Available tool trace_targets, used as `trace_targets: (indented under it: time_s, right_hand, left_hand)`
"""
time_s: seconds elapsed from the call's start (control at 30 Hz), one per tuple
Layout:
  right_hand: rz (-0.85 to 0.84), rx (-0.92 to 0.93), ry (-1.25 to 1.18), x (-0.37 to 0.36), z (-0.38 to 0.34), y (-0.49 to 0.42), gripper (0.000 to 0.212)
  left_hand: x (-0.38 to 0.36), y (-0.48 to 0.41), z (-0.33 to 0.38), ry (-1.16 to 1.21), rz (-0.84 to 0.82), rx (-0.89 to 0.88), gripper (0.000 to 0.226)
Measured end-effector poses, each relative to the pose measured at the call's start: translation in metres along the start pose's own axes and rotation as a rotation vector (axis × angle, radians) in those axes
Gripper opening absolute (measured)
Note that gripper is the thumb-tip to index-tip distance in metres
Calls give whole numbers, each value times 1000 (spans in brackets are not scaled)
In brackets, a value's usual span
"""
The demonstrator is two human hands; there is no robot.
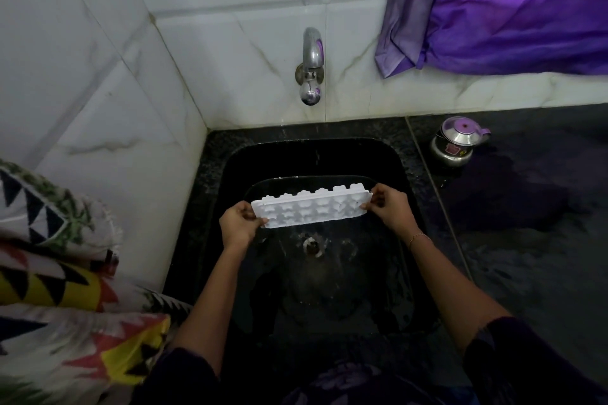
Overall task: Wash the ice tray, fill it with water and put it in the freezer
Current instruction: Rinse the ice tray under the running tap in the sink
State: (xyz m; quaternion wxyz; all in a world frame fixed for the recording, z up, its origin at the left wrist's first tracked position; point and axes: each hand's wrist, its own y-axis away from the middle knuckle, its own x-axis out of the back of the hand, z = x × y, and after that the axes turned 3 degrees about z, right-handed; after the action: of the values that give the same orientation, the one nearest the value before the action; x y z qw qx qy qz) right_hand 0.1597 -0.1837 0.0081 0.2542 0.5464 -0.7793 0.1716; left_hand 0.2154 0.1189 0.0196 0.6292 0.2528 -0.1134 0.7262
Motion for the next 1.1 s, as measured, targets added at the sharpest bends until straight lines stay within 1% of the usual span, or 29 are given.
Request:
trace_targets:
  time_s: [0.3, 0.4, 0.53, 0.63, 0.7, 0.8, 0.93, 1.1]
  right_hand:
    - [78, 105, -29, 2, -10, 7, 27]
    - [104, 96, -68, 2, -12, 12, 25]
    - [141, 66, -88, 2, -14, 17, 23]
    - [167, 24, -145, 2, -12, 19, 22]
    - [172, -15, -168, 1, -11, 21, 25]
    - [174, -117, -236, -1, -11, 22, 29]
    - [200, -242, -429, 2, -8, 26, 32]
    - [213, -366, -672, 8, -9, 36, 31]
  left_hand:
    - [1, 3, 2, 29, 72, -68, 23]
    - [1, 5, 1, 75, 83, -77, 23]
    - [2, 5, -3, 141, 50, -67, 21]
    - [4, 7, 0, 151, 52, -46, 22]
    - [5, 7, 1, 133, 58, -44, 21]
    - [5, 5, -1, 115, 62, -14, 27]
    - [4, 8, 0, 262, 0, 36, 33]
    - [-2, 13, 8, 479, -101, 149, 34]
